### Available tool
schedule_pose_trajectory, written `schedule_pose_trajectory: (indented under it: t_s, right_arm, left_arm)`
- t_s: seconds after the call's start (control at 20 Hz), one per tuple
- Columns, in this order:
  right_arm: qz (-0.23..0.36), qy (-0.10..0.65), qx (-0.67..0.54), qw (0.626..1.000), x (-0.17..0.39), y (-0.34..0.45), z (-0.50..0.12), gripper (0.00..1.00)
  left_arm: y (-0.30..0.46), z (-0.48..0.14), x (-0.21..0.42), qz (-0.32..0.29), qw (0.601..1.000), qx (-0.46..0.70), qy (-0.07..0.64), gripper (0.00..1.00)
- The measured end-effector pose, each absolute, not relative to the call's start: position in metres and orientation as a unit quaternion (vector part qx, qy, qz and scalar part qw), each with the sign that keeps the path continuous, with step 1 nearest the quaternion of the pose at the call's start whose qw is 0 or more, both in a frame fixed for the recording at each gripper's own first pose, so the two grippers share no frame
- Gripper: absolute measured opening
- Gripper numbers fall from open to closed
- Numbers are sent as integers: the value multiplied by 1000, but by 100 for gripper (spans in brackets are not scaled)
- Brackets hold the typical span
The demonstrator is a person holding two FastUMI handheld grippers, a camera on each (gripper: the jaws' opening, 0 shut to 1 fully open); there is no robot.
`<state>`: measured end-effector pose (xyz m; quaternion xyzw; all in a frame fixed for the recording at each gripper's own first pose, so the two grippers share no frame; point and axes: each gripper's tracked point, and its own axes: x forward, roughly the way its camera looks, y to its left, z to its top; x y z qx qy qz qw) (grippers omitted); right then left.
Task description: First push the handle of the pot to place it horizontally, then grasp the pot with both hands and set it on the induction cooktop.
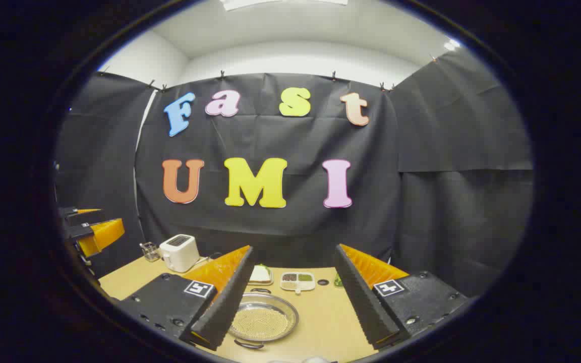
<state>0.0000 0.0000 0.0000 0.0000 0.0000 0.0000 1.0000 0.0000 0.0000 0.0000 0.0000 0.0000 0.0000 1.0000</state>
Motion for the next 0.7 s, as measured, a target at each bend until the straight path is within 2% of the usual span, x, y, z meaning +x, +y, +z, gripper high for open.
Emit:
schedule_pose_trajectory:
  t_s: [0.15,0.2,0.25,0.3,0.35,0.5,0.55,0.7]
  right_arm:
    - [7,2,-6,1000,0,8,2,92]
    - [7,0,-7,1000,0,8,2,94]
    - [4,-3,-9,1000,0,7,5,89]
    - [5,-4,-10,1000,-1,8,5,96]
    - [4,-4,-10,1000,-1,8,5,89]
    - [0,0,-10,1000,-1,6,3,89]
    - [0,2,-9,1000,-1,7,2,93]
    - [6,15,-3,1000,-1,9,-7,89]
  left_arm:
    - [3,2,-1,1,1000,1,-5,96]
    - [3,2,-2,1,1000,1,-6,96]
    - [3,2,-2,0,1000,1,-6,96]
    - [4,2,-3,1,1000,1,-7,96]
    - [4,2,-4,0,1000,1,-6,96]
    - [3,4,-6,0,1000,3,-8,96]
    - [4,6,-7,1,1000,4,-10,96]
    - [4,5,-9,0,1000,3,-10,96]
